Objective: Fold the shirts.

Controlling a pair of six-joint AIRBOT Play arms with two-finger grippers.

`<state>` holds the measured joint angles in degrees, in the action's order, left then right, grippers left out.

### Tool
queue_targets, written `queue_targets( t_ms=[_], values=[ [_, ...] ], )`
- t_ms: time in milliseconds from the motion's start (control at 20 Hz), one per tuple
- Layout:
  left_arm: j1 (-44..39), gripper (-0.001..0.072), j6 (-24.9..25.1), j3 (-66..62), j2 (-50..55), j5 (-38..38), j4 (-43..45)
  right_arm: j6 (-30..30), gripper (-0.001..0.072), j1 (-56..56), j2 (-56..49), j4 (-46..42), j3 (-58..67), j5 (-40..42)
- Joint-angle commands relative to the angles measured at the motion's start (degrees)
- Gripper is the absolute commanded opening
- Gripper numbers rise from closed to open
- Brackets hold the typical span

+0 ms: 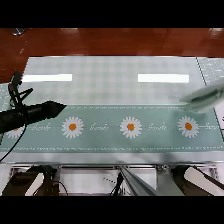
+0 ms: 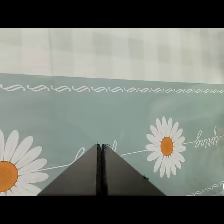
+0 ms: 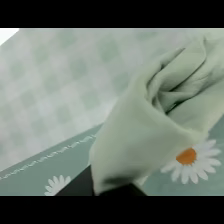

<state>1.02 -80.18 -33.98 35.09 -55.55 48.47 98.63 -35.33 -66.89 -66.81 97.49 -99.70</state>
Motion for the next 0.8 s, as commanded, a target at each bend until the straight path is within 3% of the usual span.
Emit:
queue_targets(
  t_ms=[0,400,450,500,550,750],
  values=[
    [0.0,0.0026,0.0,0.0,0.0,0.0,0.0,1.8,0.0012,-8.3,7.1,-9.0,-9.4,-3.5],
    [0.0,0.0026,0.9,0.0,0.0,0.0,0.0,-0.3,0.0021,-25.3,22.4,-35.1,-31.1,-6.1],
    [-0.1,0.0026,1.7,0.0,0.0,0.0,0.0,0.7,0.0180,-25.4,23.5,-36.7,-33.4,-6.1],
    [-0.1,0.0026,1.7,0.0,0.0,0.0,0.0,0.6,0.0518,-25.4,23.9,-37.2,-35.1,-6.2],
    [-0.1,0.0026,1.7,0.0,0.0,0.0,0.0,0.3,0.0631,-25.4,23.9,-37.8,-36.0,-6.3],
    [0.8,0.0026,4.8,-2.5,1.2,3.1,0.0,0.1,0.0617,-23.5,22.6,-37.5,-34.7,-1.0]
  ],
)
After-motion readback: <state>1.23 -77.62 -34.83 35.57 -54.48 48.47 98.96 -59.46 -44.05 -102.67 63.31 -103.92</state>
